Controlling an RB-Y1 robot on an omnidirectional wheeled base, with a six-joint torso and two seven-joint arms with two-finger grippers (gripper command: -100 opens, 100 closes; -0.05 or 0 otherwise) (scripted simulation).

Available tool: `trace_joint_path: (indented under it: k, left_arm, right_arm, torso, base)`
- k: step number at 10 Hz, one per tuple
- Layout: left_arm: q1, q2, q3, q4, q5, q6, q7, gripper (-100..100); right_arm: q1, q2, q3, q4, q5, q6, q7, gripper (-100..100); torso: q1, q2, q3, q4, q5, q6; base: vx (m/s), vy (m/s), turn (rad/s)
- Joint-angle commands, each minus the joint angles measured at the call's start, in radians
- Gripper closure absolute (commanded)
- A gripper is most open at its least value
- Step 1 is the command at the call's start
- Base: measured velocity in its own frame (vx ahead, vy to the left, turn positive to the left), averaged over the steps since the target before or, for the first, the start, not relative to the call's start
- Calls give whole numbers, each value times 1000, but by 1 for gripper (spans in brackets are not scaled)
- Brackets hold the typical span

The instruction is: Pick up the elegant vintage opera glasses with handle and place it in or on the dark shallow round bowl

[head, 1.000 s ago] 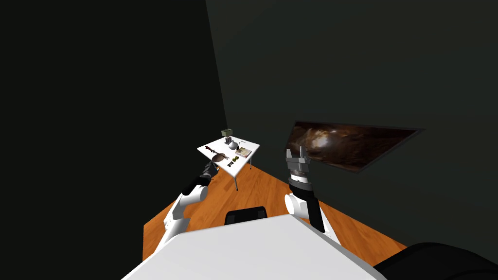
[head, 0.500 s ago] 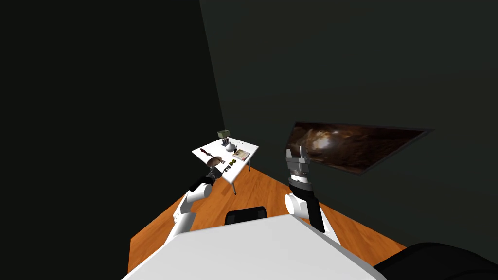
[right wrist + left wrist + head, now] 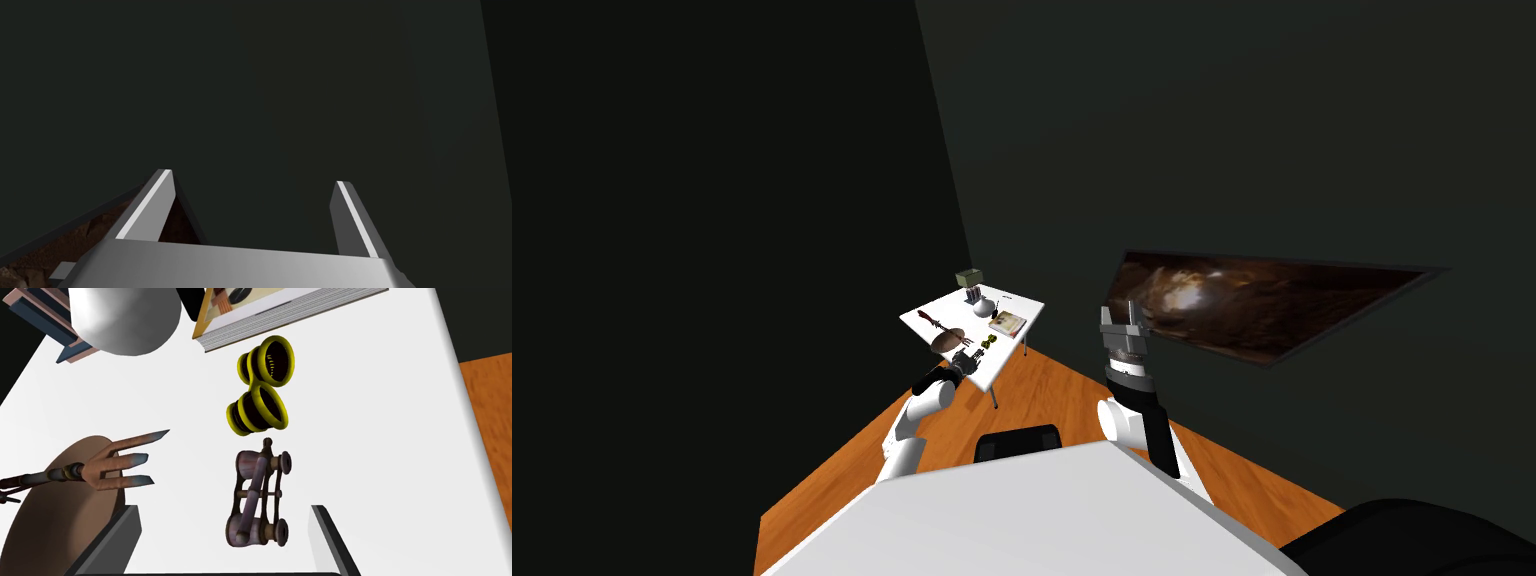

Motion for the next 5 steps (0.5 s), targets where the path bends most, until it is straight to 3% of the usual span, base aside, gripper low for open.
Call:
trace_joint_path:
  k: [1,2,3,4,5]
  left_arm:
    - [-6,-26,6,28,5,20,9,-100]
    - [1,-16,3,11,3,13,5,-100]
    - [1,-18,4,12,4,17,6,0]
    - [-7,-26,2,43,3,-12,-2,-100]
    - [-11,-30,1,58,2,-26,-7,-100]
  right_arm:
    - [0,0,0,0,0,0,0,0]
    - [0,0,0,0,0,0,0,0]
    - [0,0,0,0,0,0,0,0]
    - [0,0,0,0,0,0,0,0]
    - [0,0,0,0,0,0,0,0]
  torso:
    - [0,0,0,0,0,0]
    - [0,1,1,0,0,0]
    - [-1,4,2,1,0,0]
    - [-2,6,4,1,0,0]
    - [-2,5,3,1,0,0]
  base:
    - [98,33,-8]
    - [39,12,-2]
    - [8,2,1]
    - [49,1,-14]
    - [73,12,-16]
